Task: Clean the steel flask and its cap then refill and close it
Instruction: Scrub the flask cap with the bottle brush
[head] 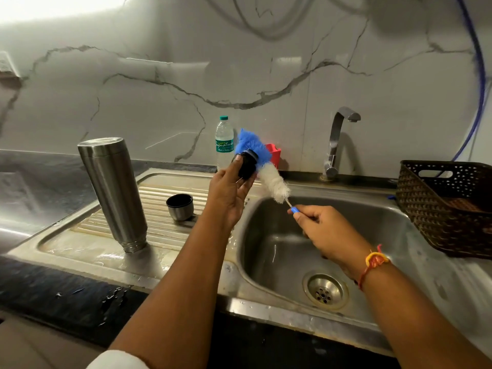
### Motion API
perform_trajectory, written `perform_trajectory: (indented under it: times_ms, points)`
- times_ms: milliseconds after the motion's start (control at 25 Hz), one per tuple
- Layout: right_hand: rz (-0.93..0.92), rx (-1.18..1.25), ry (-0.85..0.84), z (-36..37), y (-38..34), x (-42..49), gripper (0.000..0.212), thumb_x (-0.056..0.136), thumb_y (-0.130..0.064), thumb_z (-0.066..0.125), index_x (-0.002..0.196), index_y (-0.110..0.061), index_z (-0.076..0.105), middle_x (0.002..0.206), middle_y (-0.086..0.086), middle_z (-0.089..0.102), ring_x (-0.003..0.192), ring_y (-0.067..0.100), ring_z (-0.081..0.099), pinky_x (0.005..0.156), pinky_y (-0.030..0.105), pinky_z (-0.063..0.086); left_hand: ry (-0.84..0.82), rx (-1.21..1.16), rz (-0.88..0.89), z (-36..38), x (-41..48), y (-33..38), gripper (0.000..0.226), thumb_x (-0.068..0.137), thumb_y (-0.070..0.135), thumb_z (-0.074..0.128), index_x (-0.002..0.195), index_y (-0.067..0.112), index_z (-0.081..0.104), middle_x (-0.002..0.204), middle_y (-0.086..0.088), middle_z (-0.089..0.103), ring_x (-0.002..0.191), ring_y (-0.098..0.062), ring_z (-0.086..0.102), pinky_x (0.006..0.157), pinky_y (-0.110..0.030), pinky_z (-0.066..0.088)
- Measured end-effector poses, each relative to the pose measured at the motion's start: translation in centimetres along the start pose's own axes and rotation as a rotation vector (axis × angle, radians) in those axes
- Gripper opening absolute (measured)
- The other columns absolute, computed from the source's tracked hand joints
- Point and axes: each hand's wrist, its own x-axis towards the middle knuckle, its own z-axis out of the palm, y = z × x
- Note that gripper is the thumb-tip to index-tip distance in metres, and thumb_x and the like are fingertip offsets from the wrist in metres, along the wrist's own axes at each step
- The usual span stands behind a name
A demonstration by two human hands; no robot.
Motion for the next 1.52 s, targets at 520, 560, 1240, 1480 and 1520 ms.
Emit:
perform_trajectory:
  times_ms: [520, 560, 1240, 1480, 1520]
  points:
    - [-0.070, 0.030, 0.144, -0.5, 0.3, 0.0, 0.028, 0.101, -0.026, 0.051, 0.125, -0.021, 0.066, 0.075, -0.003, 0.062, 0.067, 0.008, 0.053, 0.061, 0.021, 0.044, 0.107, -0.149, -0.053, -1.1, 1.3, 1.0, 0.016, 0.099, 0.016, 0.061, 0.111, 0.005, 0.056, 0.116, -0.027, 0.065, 0.108, -0.031, 0.066, 0.093, -0.034, 0.056]
    - [-0.083, 0.024, 0.135, -0.5, 0.3, -0.1, 0.028, 0.101, -0.026, 0.052, 0.125, -0.021, 0.066, 0.079, -0.003, 0.065, 0.070, 0.007, 0.055, 0.065, 0.022, 0.046, 0.111, -0.163, -0.057, -1.2, 1.3, 1.0, 0.016, 0.100, 0.016, 0.060, 0.110, 0.006, 0.056, 0.114, -0.026, 0.064, 0.103, -0.029, 0.066, 0.090, -0.033, 0.057]
    - [-0.087, -0.066, 0.017, 1.2, 0.9, 0.4, 0.033, 0.100, -0.028, 0.053, 0.132, -0.024, 0.061, 0.084, -0.010, 0.066, 0.072, 0.004, 0.057, 0.063, 0.017, 0.040, 0.067, -0.002, 0.018, -0.6, 0.9, 0.5, 0.018, 0.101, 0.020, 0.059, 0.113, 0.006, 0.060, 0.121, -0.021, 0.067, 0.103, -0.026, 0.068, 0.086, -0.030, 0.056]
    - [-0.052, -0.049, 0.013, 0.9, 1.0, 0.4, 0.032, 0.101, -0.027, 0.052, 0.132, -0.023, 0.062, 0.064, -0.013, 0.053, 0.053, 0.001, 0.048, 0.049, 0.009, 0.033, 0.029, 0.150, 0.029, -0.4, 0.6, -0.3, 0.018, 0.103, 0.021, 0.056, 0.113, 0.007, 0.062, 0.115, -0.016, 0.067, 0.101, -0.023, 0.066, 0.085, -0.030, 0.056]
    - [-0.052, -0.050, 0.004, 0.9, 1.1, 0.3, 0.032, 0.101, -0.027, 0.053, 0.131, -0.023, 0.062, 0.062, -0.014, 0.051, 0.051, 0.000, 0.048, 0.048, 0.008, 0.032, 0.033, 0.144, 0.039, -0.6, 0.8, -0.1, 0.018, 0.103, 0.021, 0.056, 0.113, 0.007, 0.062, 0.116, -0.017, 0.066, 0.102, -0.023, 0.066, 0.084, -0.030, 0.056]
